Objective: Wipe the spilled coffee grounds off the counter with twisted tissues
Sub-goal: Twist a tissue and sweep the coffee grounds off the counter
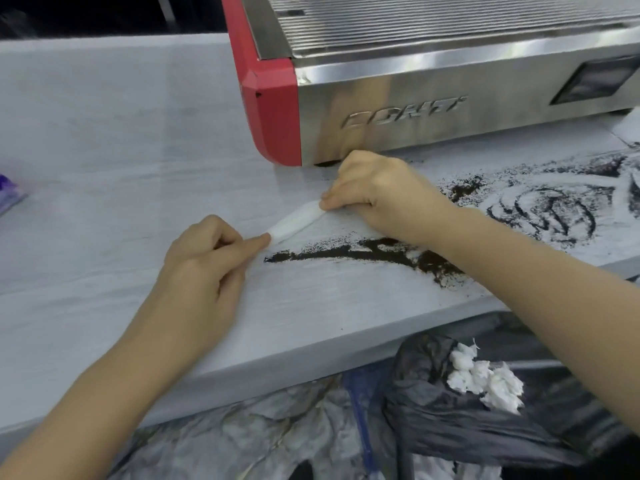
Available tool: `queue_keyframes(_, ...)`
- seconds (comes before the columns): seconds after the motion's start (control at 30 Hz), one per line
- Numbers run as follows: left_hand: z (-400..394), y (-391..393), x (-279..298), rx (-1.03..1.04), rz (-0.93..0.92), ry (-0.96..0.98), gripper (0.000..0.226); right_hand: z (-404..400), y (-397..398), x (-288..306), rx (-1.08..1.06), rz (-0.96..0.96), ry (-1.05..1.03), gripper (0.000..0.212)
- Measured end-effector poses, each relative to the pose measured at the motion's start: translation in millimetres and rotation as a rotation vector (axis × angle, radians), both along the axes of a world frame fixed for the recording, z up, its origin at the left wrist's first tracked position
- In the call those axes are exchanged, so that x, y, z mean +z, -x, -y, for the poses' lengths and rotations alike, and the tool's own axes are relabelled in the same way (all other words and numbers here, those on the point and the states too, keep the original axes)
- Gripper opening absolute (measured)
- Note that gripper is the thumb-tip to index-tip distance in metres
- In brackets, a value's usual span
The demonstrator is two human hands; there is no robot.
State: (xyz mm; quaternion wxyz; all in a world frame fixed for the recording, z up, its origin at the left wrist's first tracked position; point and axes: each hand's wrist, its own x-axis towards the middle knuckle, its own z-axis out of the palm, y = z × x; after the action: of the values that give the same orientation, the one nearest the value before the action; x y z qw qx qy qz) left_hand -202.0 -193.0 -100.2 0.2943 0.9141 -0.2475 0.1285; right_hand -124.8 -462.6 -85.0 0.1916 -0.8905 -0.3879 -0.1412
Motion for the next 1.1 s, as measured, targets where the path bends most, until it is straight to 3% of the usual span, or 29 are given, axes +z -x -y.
queue_keyframes(0.27,67,50,1,0.210,-0.051,0.091,0.034,22,-13,8,0.158,0.048,0.104,0.027)
queue_keyframes(0.53,151,62,-5,0.364,-0.025,0.098,0.028,81,-11,13,0.226,0.058,0.100,0.017)
queue_keyframes(0.83,239,66,-6,0.373,0.020,0.071,0.035,153,-18,10,0.211,0.069,0.054,0.035)
queue_keyframes(1.1,295,61,-3,0.318,0.005,0.048,0.036,210,-18,12,0.165,0.018,0.027,0.031)
